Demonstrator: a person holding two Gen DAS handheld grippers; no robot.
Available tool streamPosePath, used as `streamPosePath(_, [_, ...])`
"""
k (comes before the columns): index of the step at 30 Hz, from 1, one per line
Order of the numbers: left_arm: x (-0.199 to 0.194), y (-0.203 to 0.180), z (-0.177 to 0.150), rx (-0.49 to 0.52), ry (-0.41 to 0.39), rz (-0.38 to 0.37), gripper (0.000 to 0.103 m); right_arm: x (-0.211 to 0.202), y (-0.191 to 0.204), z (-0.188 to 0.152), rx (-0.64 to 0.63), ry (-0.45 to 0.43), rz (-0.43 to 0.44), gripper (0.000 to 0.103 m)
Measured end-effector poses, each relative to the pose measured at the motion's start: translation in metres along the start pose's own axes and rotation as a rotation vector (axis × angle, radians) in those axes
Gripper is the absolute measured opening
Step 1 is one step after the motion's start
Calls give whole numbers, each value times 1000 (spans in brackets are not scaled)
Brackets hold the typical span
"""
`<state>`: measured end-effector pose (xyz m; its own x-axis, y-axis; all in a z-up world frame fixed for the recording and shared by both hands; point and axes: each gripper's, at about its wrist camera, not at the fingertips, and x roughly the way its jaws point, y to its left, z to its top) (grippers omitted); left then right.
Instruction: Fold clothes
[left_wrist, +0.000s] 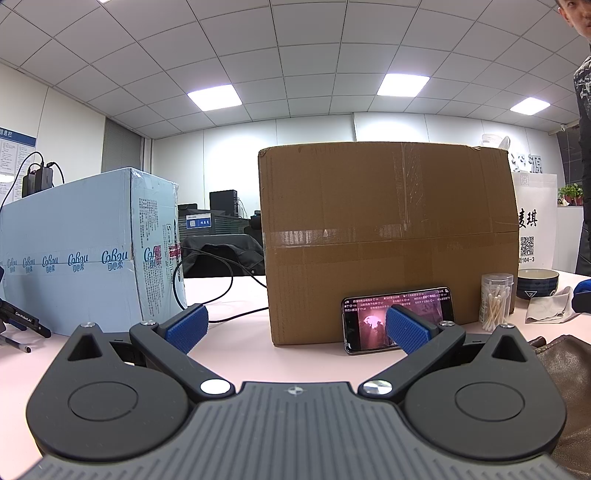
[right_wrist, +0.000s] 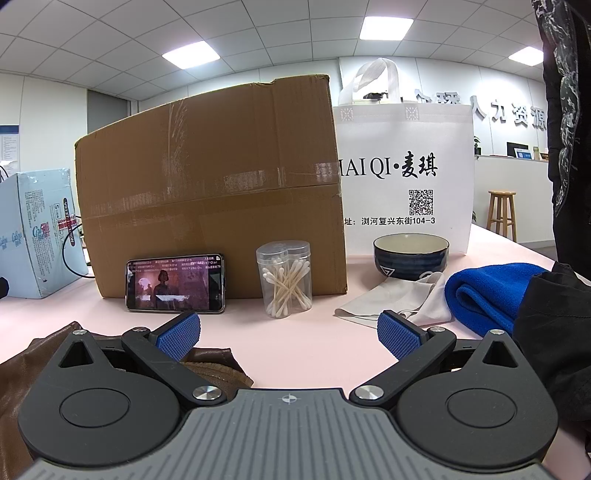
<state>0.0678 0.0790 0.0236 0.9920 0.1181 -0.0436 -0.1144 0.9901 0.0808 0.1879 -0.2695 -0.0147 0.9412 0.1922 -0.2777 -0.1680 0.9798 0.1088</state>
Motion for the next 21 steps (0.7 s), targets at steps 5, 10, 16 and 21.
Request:
streamPosePath(5, [0,0,0,0,0,0,103,0,0,0,1,-1,0,103])
streamPosePath(10, [0,1,0,-1,0,1,103,0,0,0,1,-1,0,103])
streamPosePath(16, [0,2,0,-1,-1,1,103,0,0,0,2,-1,0,103])
streamPosePath(21, [0,2,0,-1,-2,1,103,-1,-2,0,1,-2,0,103])
